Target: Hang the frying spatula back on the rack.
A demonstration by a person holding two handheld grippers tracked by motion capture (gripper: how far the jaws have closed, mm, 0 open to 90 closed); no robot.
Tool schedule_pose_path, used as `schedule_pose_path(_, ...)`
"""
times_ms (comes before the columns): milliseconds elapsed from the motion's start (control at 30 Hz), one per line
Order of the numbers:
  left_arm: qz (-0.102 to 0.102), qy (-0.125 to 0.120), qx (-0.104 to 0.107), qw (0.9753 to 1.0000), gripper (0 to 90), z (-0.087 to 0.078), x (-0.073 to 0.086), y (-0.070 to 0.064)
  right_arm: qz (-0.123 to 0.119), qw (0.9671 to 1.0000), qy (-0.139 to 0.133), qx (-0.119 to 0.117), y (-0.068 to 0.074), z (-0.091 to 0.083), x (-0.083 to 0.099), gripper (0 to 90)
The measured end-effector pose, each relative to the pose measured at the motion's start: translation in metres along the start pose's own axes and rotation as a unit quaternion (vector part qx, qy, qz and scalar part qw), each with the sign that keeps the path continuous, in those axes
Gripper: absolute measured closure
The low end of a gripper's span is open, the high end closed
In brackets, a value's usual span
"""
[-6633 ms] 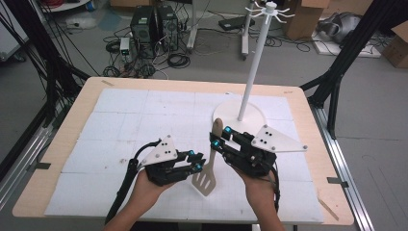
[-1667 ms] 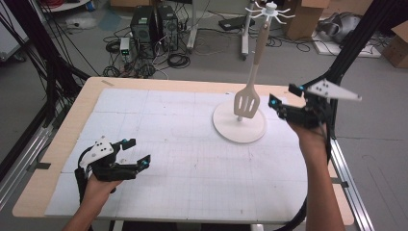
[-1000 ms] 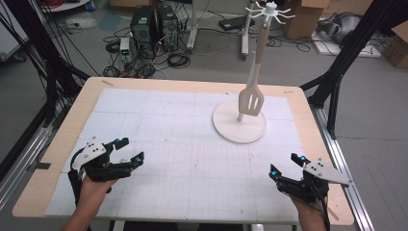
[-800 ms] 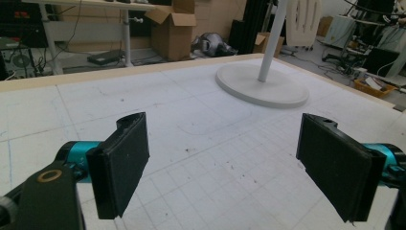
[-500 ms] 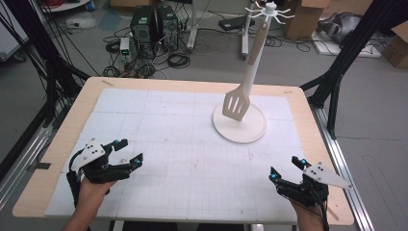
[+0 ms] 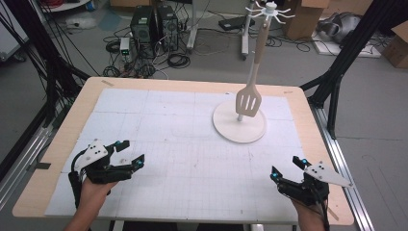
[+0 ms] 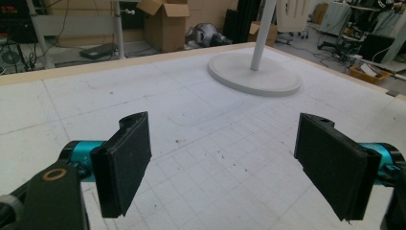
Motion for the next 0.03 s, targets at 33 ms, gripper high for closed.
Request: schedule_pose_path(33,-0.005,-0.002,-0.002,1.0000,20.7,0.0005,-0.0004,0.0002,0.002,1.0000,0.002,0.000,-0.0010,-0.0007,0.0007,17.6)
Point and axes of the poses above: each handheld gripper's, and its own axes: z roughly forward along the jaws, x roughly out of its underside, y roughly to its left, the point moved 9 cm from there along z, roughly forward along the jaws, and after that the axes turned 2 degrees about -x, right-handed, at the moved point
